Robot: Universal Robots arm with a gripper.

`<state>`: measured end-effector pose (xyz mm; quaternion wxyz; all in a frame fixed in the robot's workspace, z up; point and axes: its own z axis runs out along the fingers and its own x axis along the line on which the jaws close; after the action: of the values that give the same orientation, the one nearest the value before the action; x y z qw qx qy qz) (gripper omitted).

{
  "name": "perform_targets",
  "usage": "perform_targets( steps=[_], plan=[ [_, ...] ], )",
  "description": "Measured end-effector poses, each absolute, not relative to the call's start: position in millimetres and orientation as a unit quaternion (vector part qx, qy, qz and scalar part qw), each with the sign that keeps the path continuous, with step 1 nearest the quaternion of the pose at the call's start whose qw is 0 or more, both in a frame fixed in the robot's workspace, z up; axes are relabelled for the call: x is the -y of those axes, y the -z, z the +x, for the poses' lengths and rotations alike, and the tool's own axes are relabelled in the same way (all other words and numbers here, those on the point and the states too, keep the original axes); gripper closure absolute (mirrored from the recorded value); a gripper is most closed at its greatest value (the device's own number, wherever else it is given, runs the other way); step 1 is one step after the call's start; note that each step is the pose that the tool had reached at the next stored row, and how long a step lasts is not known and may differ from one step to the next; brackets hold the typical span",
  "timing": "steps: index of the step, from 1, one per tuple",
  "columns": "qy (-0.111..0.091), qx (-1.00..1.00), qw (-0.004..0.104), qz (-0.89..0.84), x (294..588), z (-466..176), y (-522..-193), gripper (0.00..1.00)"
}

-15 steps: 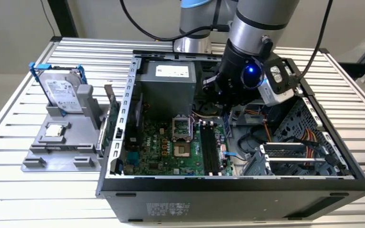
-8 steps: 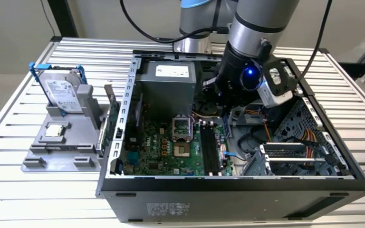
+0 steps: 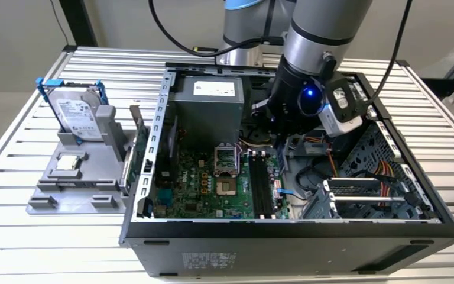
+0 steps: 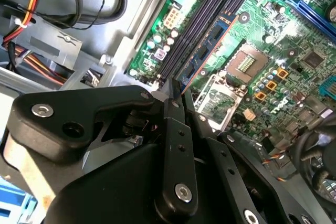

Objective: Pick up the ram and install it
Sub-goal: 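Insert the ram into the slot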

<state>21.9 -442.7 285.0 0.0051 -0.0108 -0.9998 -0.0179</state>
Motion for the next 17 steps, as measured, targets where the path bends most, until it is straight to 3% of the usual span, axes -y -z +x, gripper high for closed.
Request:
perform_targets(
  steps=[17],
  plan=[
    [0.018, 1.000, 0.005, -0.011, 444.9, 21.9, -280.3, 1.00]
  ],
)
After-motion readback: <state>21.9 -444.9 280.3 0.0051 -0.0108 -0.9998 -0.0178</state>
